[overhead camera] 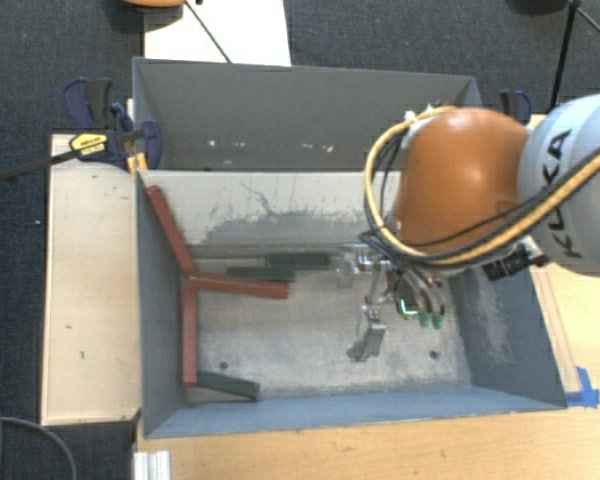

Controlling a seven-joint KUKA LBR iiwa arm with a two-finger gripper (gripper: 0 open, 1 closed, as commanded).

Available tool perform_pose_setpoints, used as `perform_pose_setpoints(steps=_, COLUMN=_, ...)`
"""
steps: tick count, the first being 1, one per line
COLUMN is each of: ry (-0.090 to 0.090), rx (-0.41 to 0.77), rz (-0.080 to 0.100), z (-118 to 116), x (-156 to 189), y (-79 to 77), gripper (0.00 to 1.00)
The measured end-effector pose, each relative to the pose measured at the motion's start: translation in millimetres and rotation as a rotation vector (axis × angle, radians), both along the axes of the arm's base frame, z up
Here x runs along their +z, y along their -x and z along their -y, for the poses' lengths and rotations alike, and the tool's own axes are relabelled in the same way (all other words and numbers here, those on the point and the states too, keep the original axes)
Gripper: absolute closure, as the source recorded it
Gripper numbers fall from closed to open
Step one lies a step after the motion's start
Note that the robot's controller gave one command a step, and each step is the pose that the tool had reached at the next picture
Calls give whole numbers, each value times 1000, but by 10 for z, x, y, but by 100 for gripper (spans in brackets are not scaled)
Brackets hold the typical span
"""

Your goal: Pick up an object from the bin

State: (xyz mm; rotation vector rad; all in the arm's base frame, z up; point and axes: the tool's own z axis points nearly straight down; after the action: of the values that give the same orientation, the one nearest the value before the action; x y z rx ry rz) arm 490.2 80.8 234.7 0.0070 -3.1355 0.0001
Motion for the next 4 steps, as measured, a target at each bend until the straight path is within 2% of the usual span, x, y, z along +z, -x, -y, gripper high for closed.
perform_pose_setpoints(steps=1, ry=-1, rx=-1, rz=5, z=2, x=28, y=-9, gripper=0)
perform_pose_setpoints(steps=2, ry=0, rx=105, rz=6, z=5, x=209, y=-116, gripper=0)
perform_pose_setpoints(steps=3, ry=-2, rx=116, rz=17, z=-232, x=-263, y=-413, gripper=0)
perform_pose_setpoints(steps=4, ry=-1, rx=226, rz=6, z=-382, x=-622, y=-435, gripper=0)
